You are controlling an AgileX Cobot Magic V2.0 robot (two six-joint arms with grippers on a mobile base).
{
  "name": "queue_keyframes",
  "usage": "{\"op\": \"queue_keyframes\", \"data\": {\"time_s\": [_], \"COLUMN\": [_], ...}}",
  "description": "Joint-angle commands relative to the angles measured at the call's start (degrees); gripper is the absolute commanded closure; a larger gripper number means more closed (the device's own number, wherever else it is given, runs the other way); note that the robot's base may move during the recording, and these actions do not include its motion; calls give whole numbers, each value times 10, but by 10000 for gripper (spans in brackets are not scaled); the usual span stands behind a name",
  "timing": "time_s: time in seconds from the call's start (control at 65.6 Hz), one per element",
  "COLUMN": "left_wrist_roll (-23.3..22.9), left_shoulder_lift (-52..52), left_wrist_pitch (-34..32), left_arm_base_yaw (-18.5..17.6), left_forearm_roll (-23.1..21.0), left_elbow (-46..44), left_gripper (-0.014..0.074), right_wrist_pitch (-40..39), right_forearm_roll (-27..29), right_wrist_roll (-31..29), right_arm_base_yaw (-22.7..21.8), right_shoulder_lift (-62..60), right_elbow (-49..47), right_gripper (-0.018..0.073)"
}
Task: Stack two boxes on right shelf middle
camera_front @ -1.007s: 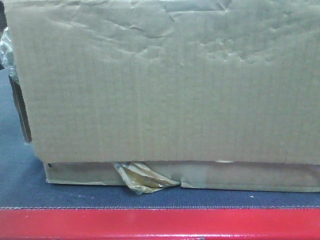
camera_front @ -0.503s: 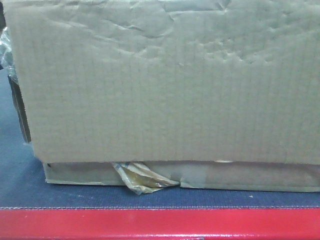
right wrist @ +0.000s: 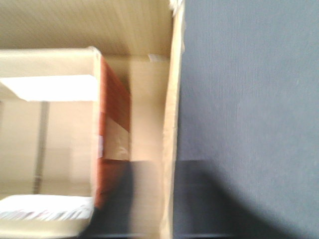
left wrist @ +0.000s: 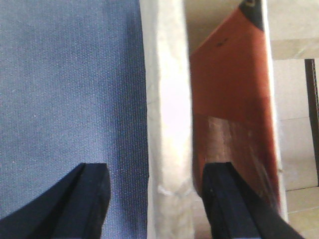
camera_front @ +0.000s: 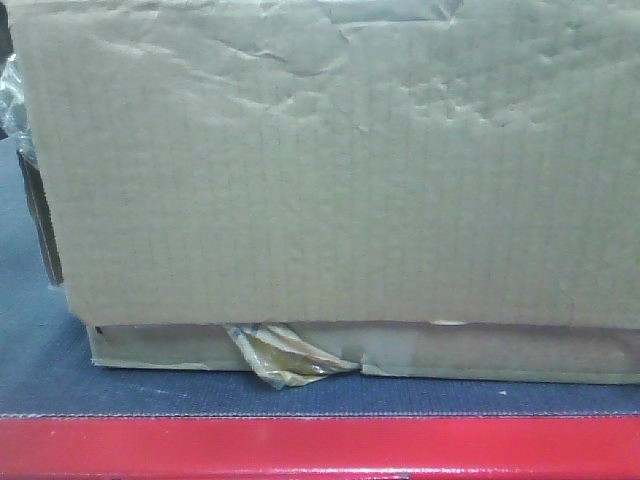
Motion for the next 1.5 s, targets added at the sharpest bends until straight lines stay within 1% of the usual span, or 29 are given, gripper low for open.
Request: {"op": "queue_keyframes", "data": {"time_s": [0.0,0.122,0.244,0.442,0.656,1.098,1.19,1.342,1.419,1.48], "left_wrist_roll": [-3,-3,-3,-3,-3,-3,-3,-3,-3,-5], "left_shoulder_lift": [-6,-6,-6,-6,-6,-6,-6,-6,-6,-6], "left_wrist_pitch": [-2,-2,-2,-2,-2,-2,-2,-2,-2,-2], "left_arm_base_yaw": [-2,-2,-2,-2,-2,-2,-2,-2,-2,-2], "left_forearm_roll": [-2,-2,-3,-3,-3,-3,-3,-3,-7,-8], "left_elbow": [2,2,2,2,2,2,2,2,2,2], "left_gripper": [279,279,279,279,279,279,279,279,284,311], "right_wrist_pitch": [0,0,0,0,0,0,0,0,0,0], "right_forearm_roll": [-10,-6,17,17,17,17,7,5,1,-4], "right_wrist_roll": [-2,-2,-14,-14,-14,-14,-14,-12,-12,-11], "right_arm_base_yaw": [2,2,2,2,2,2,2,2,2,2], "right_shoulder_lift": [7,18,34,49,49,51,58,60,60,60], "right_elbow": [-4,-4,4,42,60,63,63,63,63,63], "right_gripper": [202,222,241,241,241,250,324,484,599,688]}}
